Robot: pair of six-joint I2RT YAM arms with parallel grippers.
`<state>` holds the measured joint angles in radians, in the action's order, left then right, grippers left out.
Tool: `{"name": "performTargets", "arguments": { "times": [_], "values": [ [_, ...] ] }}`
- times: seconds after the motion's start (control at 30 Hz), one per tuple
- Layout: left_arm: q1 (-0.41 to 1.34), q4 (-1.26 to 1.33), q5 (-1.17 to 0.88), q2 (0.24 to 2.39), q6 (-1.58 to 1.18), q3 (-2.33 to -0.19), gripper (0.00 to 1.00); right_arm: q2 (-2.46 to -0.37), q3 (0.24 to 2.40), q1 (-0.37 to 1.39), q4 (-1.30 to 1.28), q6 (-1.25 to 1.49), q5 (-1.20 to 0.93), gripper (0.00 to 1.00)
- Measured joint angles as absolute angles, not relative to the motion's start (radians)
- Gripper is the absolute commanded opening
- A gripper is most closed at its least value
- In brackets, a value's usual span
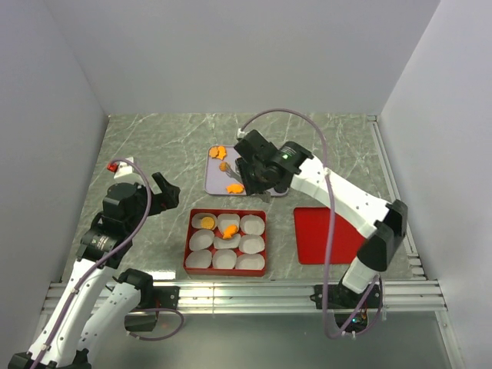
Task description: Pack the cookies
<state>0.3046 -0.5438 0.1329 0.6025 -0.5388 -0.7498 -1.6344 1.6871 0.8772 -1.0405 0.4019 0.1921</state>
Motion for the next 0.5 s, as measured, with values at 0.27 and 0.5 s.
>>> {"name": "performTargets", "arguments": {
  "times": [0.27, 0.5],
  "values": [
    [0.305, -0.544, 0.137, 0.599, -0.538, -0.750, 0.99, -1.846, 1.858, 0.830, -1.054, 0.372, 0.155, 0.47],
    [0.305, -0.544, 0.137, 0.599, -0.538, -0.750, 0.99, -2.057, 2.043, 0.824, -1.080, 0.344, 0.146, 0.49]
  ]
}}
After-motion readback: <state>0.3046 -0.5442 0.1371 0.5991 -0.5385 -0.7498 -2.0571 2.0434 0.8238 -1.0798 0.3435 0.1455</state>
